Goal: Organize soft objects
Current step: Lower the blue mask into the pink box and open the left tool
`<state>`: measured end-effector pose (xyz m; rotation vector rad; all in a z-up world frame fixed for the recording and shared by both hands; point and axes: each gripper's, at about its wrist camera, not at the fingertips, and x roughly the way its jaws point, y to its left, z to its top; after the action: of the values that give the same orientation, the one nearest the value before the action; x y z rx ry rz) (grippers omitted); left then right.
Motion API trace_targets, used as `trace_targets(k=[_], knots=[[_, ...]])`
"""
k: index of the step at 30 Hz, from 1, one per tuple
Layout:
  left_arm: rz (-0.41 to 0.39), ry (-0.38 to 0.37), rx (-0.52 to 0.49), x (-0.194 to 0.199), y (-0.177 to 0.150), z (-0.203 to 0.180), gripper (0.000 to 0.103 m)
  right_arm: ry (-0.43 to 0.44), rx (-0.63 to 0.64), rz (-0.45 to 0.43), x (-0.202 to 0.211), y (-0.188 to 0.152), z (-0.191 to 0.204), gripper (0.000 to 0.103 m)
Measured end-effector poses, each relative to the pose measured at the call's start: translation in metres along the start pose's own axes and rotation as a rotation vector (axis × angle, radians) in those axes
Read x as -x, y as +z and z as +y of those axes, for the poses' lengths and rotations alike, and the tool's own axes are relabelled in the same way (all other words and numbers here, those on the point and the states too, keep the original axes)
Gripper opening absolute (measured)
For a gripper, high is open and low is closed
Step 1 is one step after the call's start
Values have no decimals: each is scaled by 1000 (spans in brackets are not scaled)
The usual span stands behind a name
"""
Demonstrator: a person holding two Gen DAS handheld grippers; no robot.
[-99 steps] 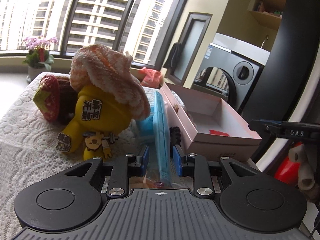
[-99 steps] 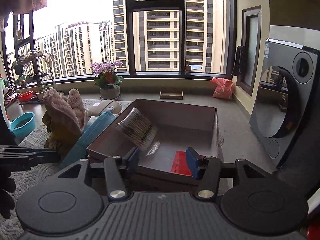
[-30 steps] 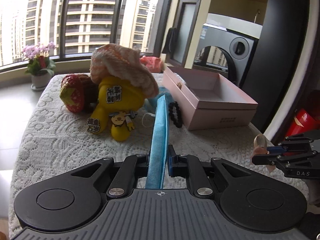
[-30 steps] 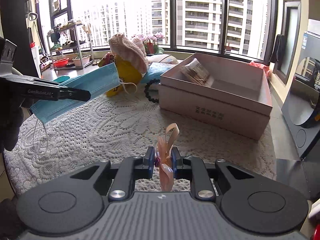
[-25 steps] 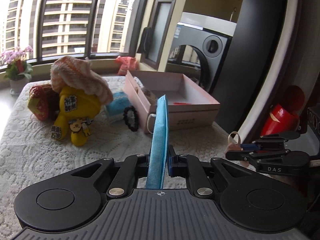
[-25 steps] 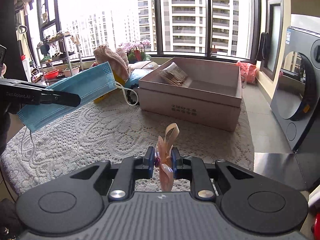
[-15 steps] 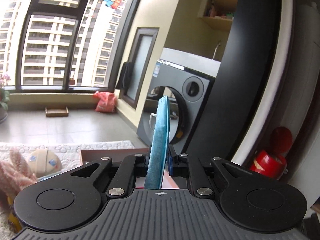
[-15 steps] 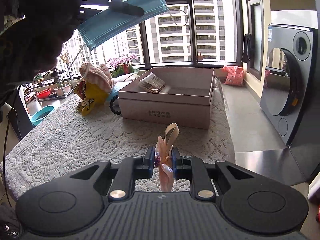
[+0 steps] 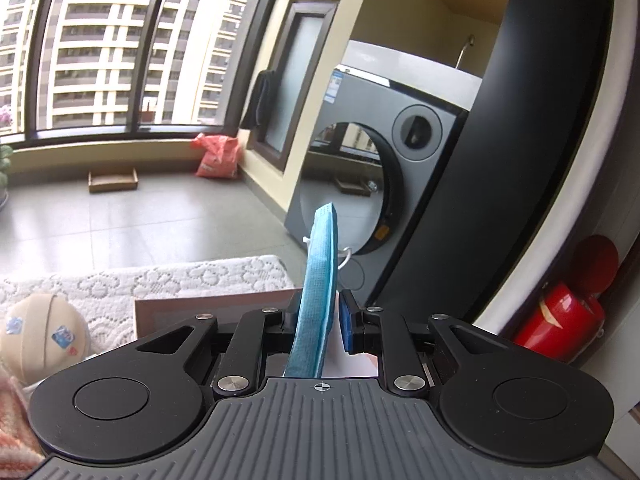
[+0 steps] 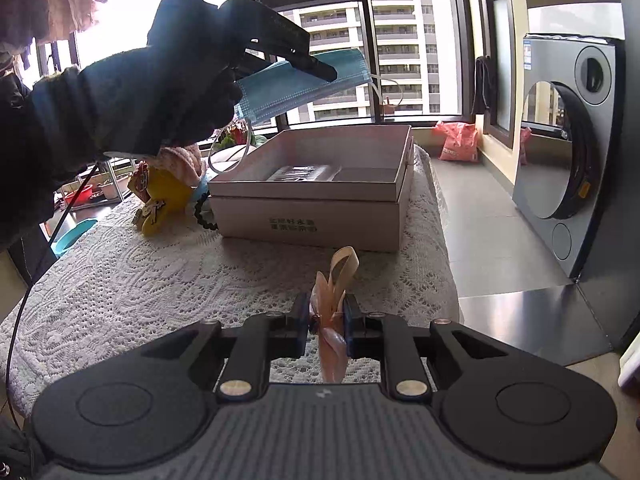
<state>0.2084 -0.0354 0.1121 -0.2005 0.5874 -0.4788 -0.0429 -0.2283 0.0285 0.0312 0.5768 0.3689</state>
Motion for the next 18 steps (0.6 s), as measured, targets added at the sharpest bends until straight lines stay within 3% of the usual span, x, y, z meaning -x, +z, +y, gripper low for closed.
trace_targets(k=[2, 4, 6, 7, 8, 10, 11, 12, 14, 18], knots=[[23, 43, -35, -5, 12, -5, 19, 7, -5, 9, -4, -1, 0, 17], [100, 87, -97, -11, 21, -13, 19, 12, -6, 15, -7, -3, 1, 17], [145, 66, -129, -18, 29, -16, 19, 13, -9, 18, -10, -4, 1, 17], [112, 25, -125, -15, 33, -16, 19, 15, -14, 21, -11, -5, 0, 17], [29, -24, -111, -6, 36, -15, 20, 16, -19, 24, -13, -6, 0, 17], [-197, -121, -58, 13, 34, -11, 20, 19, -26, 30, -15, -8, -1, 17], [-255, -154, -32, 15, 31, -9, 20, 21, -26, 31, -15, -9, 0, 17], [-248, -169, -11, 12, 28, -6, 20, 23, -23, 29, -15, -10, 0, 17], [-81, -135, -3, -12, 20, -6, 20, 28, -21, 25, -14, -12, 1, 17], [292, 13, -11, -57, -15, 5, 20, 34, -22, 31, -16, -13, 2, 17]])
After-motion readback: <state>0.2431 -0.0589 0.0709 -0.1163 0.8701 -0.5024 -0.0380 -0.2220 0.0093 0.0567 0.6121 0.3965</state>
